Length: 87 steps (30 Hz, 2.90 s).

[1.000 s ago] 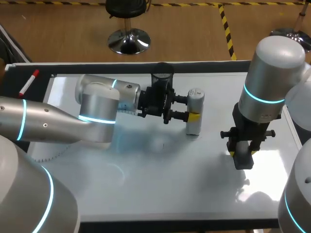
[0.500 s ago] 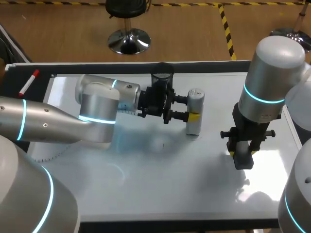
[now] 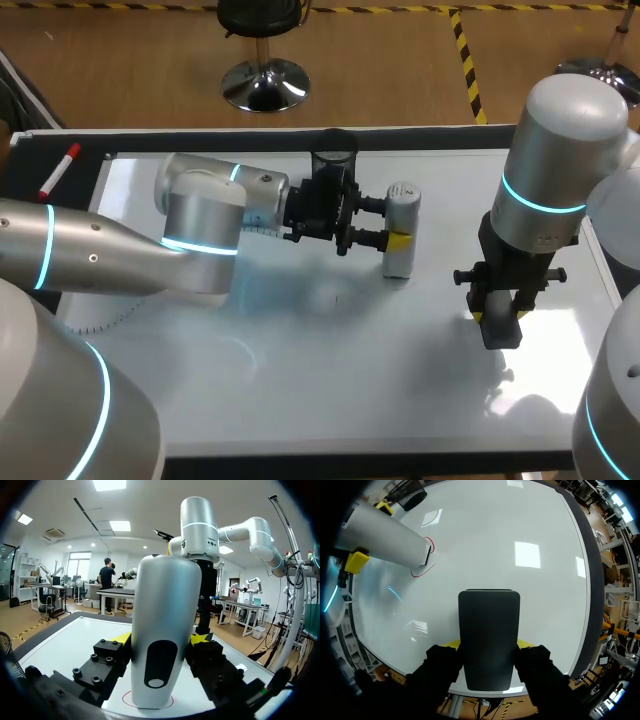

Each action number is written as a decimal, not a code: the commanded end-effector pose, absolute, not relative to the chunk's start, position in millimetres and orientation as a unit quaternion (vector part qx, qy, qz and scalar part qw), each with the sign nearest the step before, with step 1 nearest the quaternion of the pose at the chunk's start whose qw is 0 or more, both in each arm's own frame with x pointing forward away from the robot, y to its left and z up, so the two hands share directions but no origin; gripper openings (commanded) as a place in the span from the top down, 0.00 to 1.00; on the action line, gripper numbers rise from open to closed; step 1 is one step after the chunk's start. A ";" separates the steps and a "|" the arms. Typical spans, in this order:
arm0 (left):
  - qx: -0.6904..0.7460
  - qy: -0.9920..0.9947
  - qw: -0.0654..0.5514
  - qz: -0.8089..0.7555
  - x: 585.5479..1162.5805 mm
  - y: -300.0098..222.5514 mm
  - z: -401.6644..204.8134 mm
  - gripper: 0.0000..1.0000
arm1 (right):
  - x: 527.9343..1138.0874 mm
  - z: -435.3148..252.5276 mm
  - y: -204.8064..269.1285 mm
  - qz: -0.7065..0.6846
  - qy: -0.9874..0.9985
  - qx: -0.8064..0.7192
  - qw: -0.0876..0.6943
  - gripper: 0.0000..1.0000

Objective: Pick up the inspection probe, press it on each red-marked spot on the whiteboard one by one, put down the probe, pick up the eraser, and wipe off all the red marks.

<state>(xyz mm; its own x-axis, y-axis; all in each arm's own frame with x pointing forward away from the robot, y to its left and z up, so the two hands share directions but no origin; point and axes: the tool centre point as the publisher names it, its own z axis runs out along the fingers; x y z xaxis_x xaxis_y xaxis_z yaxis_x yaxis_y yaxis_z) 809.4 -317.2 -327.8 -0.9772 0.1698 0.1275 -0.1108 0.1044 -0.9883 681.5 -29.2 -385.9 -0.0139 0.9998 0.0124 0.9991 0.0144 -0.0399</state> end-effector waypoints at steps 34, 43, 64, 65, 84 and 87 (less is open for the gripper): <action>-0.030 -0.732 0.087 0.675 809.7 -322.5 -297.1 1.00 | 680.5 -384.9 -30.5 0.008 -0.712 -0.701 0.019 1.00; -0.042 -0.738 0.078 0.669 816.5 -322.7 -276.1 1.00 | 680.5 -384.9 -30.5 0.008 -0.712 -0.701 0.019 1.00; -0.040 -0.740 0.072 0.668 820.5 -297.9 -263.8 1.00 | 680.5 -384.9 -30.5 0.008 -0.712 -0.701 0.019 1.00; -0.040 -0.741 0.069 0.667 820.9 -295.2 -262.9 1.00 | 680.5 -384.9 -30.5 0.008 -0.712 -0.701 0.019 1.00; -0.038 -0.735 0.047 0.675 832.0 -241.7 -248.0 1.00 | 680.5 -384.9 -30.5 0.008 -0.712 -0.701 0.019 1.00; -0.042 -0.739 0.042 0.671 833.2 -232.9 -246.5 1.00 | 680.5 -384.9 -30.5 0.008 -0.712 -0.701 0.019 1.00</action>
